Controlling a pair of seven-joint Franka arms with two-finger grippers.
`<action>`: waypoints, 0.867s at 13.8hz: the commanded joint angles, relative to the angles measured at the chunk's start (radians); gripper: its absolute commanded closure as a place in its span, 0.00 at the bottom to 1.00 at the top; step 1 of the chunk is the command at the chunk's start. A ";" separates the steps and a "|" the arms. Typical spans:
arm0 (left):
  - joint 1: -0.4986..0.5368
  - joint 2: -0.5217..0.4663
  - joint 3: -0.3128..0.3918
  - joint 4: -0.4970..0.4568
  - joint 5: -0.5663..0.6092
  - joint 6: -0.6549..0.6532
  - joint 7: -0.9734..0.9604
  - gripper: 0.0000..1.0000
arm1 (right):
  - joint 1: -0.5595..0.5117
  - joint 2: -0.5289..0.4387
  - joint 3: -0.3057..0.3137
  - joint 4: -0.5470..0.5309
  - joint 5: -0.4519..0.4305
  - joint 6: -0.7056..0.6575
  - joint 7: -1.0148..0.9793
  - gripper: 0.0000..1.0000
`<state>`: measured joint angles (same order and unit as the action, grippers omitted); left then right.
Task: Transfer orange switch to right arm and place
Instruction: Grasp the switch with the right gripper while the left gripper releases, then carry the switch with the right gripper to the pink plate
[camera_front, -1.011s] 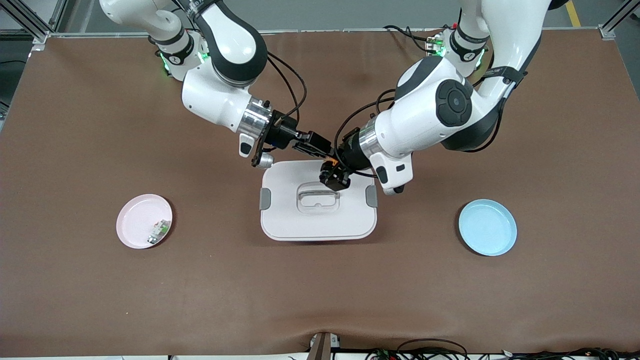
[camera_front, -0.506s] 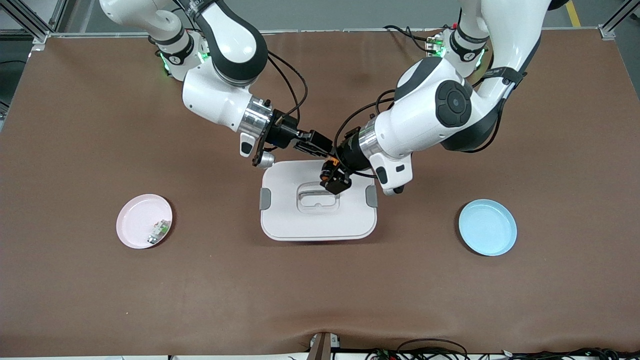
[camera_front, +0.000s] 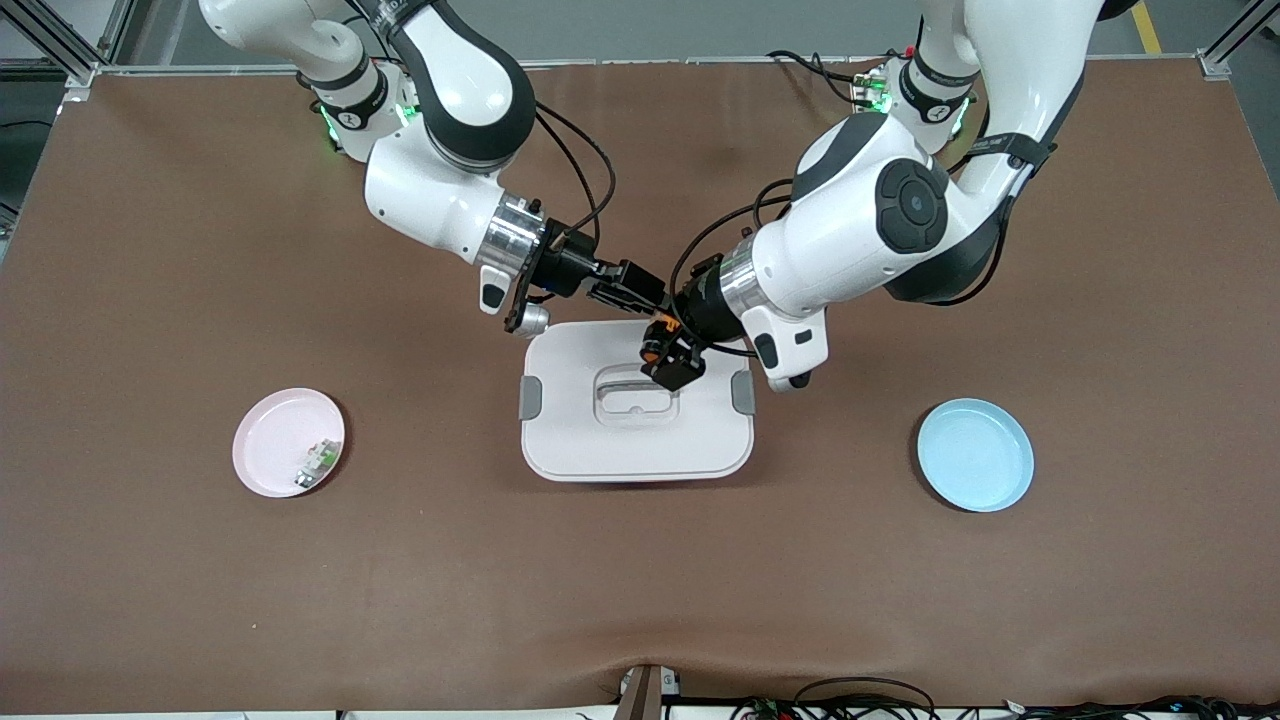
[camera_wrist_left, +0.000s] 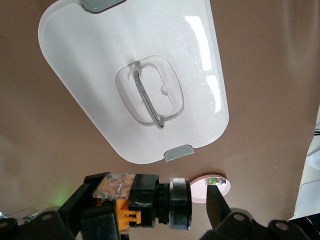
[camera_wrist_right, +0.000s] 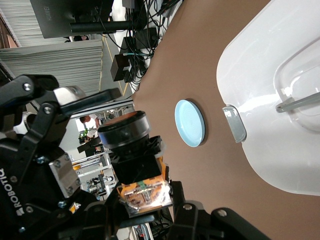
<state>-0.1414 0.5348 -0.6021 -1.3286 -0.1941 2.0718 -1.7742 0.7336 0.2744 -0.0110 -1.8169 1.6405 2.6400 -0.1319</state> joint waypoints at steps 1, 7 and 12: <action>0.009 -0.026 0.005 0.009 -0.007 -0.027 -0.024 0.00 | 0.000 -0.004 -0.004 0.002 -0.027 0.003 -0.020 1.00; 0.052 -0.073 0.007 0.009 0.111 -0.090 -0.013 0.00 | -0.008 -0.026 -0.009 -0.050 -0.197 0.000 -0.061 1.00; 0.164 -0.119 0.004 0.002 0.150 -0.185 0.223 0.00 | -0.045 -0.079 -0.017 -0.159 -0.423 -0.005 -0.219 1.00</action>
<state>-0.0212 0.4587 -0.5984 -1.3143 -0.0597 1.9375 -1.6477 0.7129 0.2557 -0.0306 -1.9007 1.3098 2.6417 -0.2900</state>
